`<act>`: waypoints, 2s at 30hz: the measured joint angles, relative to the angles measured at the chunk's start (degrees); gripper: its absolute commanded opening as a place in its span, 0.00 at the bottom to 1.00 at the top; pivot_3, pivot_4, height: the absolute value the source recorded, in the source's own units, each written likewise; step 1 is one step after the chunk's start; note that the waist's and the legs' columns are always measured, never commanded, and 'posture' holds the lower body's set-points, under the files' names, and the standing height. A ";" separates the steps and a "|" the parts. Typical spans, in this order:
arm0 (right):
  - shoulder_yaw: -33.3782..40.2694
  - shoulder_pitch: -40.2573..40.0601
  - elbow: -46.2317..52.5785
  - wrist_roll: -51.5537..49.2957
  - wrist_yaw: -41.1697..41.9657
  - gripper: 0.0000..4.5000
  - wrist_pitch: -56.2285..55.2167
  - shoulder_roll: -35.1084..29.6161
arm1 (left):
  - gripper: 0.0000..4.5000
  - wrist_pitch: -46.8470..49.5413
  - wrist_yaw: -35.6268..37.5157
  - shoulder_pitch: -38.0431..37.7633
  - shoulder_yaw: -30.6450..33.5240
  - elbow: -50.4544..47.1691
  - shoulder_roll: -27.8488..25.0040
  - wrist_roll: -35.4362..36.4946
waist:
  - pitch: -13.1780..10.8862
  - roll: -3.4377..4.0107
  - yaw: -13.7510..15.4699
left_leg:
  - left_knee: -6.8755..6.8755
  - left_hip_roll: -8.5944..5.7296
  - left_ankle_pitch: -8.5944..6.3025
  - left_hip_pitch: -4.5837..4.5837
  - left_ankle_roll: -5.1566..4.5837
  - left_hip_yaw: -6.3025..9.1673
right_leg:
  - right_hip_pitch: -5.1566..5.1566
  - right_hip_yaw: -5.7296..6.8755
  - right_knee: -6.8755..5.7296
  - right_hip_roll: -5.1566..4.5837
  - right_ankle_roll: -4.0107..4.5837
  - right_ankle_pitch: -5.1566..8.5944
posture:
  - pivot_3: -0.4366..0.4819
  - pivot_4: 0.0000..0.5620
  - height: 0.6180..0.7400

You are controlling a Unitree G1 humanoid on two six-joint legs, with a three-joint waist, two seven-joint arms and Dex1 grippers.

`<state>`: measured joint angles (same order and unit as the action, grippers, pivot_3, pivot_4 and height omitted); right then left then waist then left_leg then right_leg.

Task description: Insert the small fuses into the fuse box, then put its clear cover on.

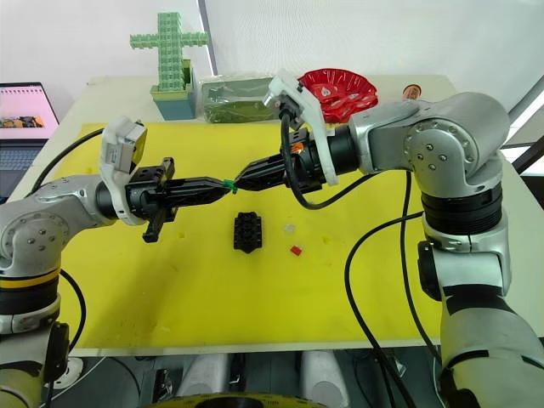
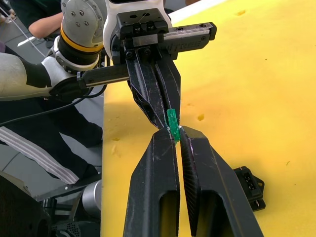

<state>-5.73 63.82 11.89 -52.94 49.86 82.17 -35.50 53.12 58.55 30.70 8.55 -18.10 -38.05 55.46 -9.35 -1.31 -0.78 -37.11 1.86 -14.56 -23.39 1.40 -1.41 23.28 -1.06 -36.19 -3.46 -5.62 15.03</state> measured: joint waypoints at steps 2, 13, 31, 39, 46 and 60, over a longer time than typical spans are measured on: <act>0.00 0.00 -0.18 -0.03 0.00 0.02 0.04 0.05 | 0.00 -0.07 0.04 0.00 -0.05 0.06 -0.03 -0.03 | 0.00 0.00 0.00 | 0.00 0.00 0.00 0.00 0.00 0.00 | 0.00 0.00 0.00 0.00 0.00 0.00 | 0.48 0.27 1.00; -0.76 -0.02 -0.19 0.10 0.00 0.02 0.42 -0.02 | 0.00 0.70 -0.28 0.42 -1.01 0.20 -1.36 -0.09 | 0.00 0.00 0.02 | 0.02 0.00 0.00 -0.01 0.00 0.01 | 0.01 0.00 0.01 0.00 0.00 0.00 | 0.48 0.27 1.00; -11.95 -2.36 4.13 10.56 5.79 0.00 -13.89 -5.43 | 0.79 -3.87 9.79 -3.05 -6.48 -0.27 -13.26 -7.31 | -0.03 0.03 -0.12 | 0.12 0.00 0.00 -0.01 0.00 -0.07 | 0.10 -0.01 0.08 0.01 0.15 0.08 | 0.48 0.27 1.00; -22.79 -7.02 5.87 24.03 9.96 0.00 -30.29 -5.32 | 0.79 -20.95 12.99 -5.85 -17.26 7.21 -13.68 -26.37 | -0.03 0.03 0.09 | 0.08 0.00 0.00 -0.05 0.00 -0.11 | 0.12 -0.02 0.08 0.00 0.18 0.10 | 0.48 0.27 1.00; -26.73 -9.43 4.63 31.59 11.73 0.00 -36.50 -3.60 | 0.79 -26.68 13.47 -5.94 -20.16 9.70 -10.71 -32.53 | -0.03 0.02 0.10 | 0.06 0.02 0.00 -0.06 0.00 -0.11 | 0.12 -0.02 0.05 0.01 0.03 0.02 | 0.48 0.27 1.00; -27.71 -12.09 0.49 38.93 13.06 0.00 -39.27 -0.86 | 0.79 -27.55 11.82 -6.31 -20.22 10.27 -8.52 -34.80 | -0.03 0.02 0.08 | 0.05 0.02 0.00 -0.06 0.00 -0.09 | 0.12 -0.01 0.01 0.01 0.02 0.01 | 0.48 0.27 1.00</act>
<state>-33.44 51.73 12.38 -14.01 62.91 42.90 -36.36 25.57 70.37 24.39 -11.67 -7.83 -46.57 20.66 -9.38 -1.29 -0.71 -37.06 1.88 -14.56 -23.44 1.40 -1.50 23.40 -1.07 -36.18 -3.45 -5.60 15.04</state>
